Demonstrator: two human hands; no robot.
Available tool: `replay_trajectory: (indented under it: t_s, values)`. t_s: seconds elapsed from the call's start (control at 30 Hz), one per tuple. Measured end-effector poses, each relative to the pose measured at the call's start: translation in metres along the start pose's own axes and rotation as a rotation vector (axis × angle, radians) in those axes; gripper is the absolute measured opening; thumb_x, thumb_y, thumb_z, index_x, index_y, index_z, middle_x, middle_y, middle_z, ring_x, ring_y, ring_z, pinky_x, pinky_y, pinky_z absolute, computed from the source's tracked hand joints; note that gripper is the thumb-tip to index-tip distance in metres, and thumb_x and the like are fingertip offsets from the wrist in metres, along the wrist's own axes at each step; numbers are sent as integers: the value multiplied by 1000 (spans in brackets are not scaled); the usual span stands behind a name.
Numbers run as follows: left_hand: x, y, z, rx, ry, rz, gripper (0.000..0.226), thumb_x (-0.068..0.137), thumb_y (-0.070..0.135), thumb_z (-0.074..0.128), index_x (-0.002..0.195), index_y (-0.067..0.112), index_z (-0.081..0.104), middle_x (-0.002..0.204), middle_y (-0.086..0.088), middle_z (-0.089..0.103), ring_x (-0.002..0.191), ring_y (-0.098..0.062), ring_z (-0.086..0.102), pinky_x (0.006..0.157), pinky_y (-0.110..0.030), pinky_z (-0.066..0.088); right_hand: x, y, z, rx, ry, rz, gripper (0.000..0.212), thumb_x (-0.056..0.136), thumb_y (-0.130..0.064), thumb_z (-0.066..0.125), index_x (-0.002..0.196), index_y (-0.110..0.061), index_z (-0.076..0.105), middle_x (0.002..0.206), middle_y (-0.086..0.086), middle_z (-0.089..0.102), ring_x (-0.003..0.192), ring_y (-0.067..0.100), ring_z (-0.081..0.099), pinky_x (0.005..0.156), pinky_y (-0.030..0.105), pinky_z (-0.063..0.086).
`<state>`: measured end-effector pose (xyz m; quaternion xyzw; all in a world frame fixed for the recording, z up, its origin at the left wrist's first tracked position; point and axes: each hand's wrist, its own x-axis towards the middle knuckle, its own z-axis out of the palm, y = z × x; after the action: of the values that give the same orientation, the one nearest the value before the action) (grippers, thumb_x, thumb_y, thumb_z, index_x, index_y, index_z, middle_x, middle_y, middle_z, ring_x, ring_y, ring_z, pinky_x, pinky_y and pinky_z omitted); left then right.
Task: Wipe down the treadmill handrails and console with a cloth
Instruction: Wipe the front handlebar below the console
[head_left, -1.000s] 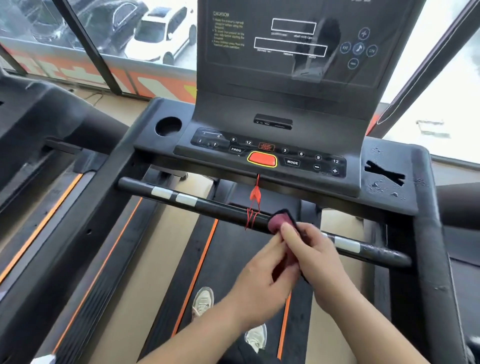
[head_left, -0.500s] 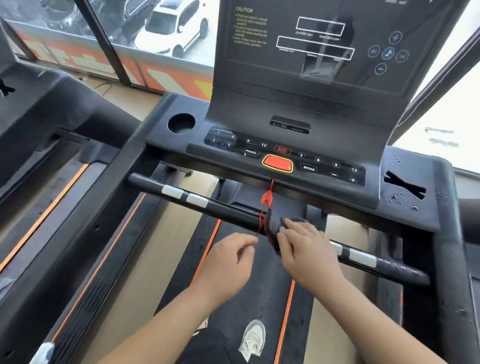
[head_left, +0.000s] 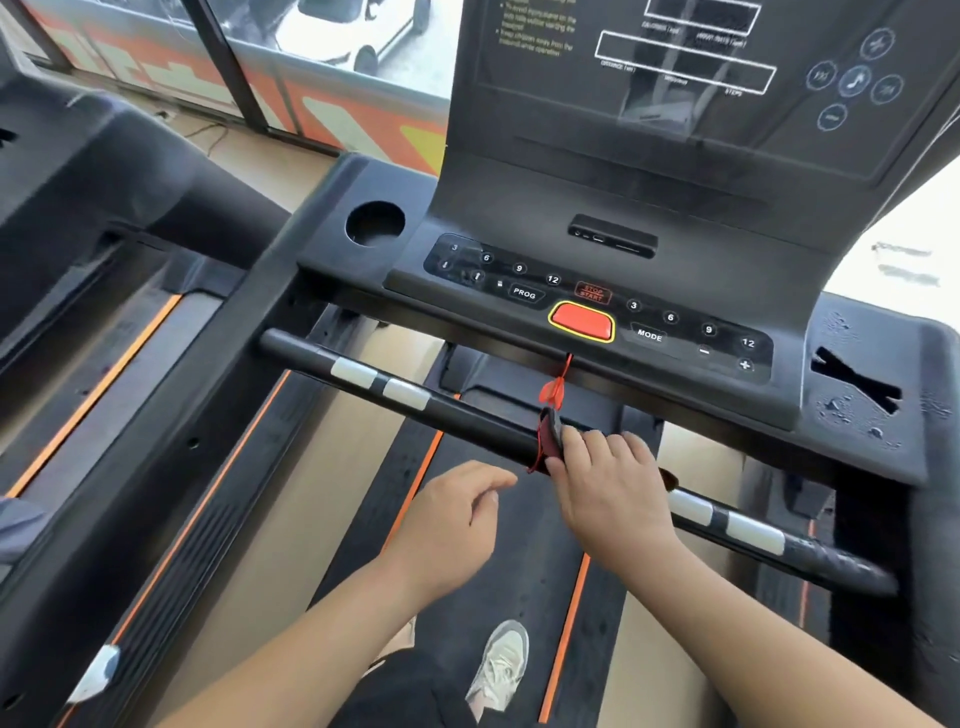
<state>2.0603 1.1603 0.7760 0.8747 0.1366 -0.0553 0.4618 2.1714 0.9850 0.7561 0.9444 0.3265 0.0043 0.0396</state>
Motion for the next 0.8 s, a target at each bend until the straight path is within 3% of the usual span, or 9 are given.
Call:
replay_trajectory:
  t_s: [0.1,0.23,0.37,0.4,0.47,0.53,0.63,0.73,0.8]
  values:
    - [3,0,-1,-1,11,-7,33,100,8,51,123,22,71,110,22,65,104,8,60,90,-3,39,18,-4,-12,31,-221,87,42,101,-39,20,97,-20,58,90,2,66,82,34,64,61,39,35]
    - [6,6,1,-62,6,-24,31,99,6,53,117,20,74,104,20,68,100,3,65,89,-9,44,57,10,-23,439,-540,322,28,97,-34,30,95,-18,54,115,9,67,105,36,64,79,40,45]
    - [2,5,-1,-71,7,-18,30,99,7,53,118,21,73,104,22,68,100,3,65,87,-7,44,21,-16,-30,208,-248,218,35,100,-34,28,99,-17,58,100,7,68,92,37,66,72,44,46]
    - [-1,3,-1,-72,16,-27,30,100,7,53,118,22,73,104,24,67,101,4,65,87,-6,43,0,-24,-24,212,-183,215,40,101,-36,30,107,-14,62,102,9,68,95,38,65,80,48,48]
    - [-6,-2,-1,-61,21,-50,30,101,10,52,118,24,73,103,29,65,102,6,63,88,-5,41,-37,-25,-4,185,-84,154,50,100,-34,44,136,-2,57,132,18,60,122,42,56,107,54,39]
    - [-12,-6,-1,-28,-5,-66,31,102,14,51,120,27,71,103,34,62,103,8,60,90,-6,41,-56,-10,15,107,26,30,62,96,-32,49,148,2,46,150,22,46,139,45,43,116,59,30]
    - [-12,-9,-2,3,-57,-105,32,103,21,49,126,32,67,117,27,64,113,4,58,100,-17,45,-38,0,16,57,35,-24,63,95,-36,44,148,-1,47,137,19,56,120,44,57,99,55,44]
    - [-1,-6,2,49,-118,-152,35,104,23,47,136,29,62,136,14,63,127,-5,56,110,-28,44,-5,-11,-4,-19,-116,45,58,94,-44,34,127,-6,62,100,12,65,81,38,63,66,44,46]
    - [5,-2,6,47,-142,-199,37,104,24,47,138,27,60,141,10,61,131,-9,55,112,-31,44,8,-12,-21,-17,-210,14,51,96,-42,24,112,-15,63,93,7,65,79,37,66,60,41,44]
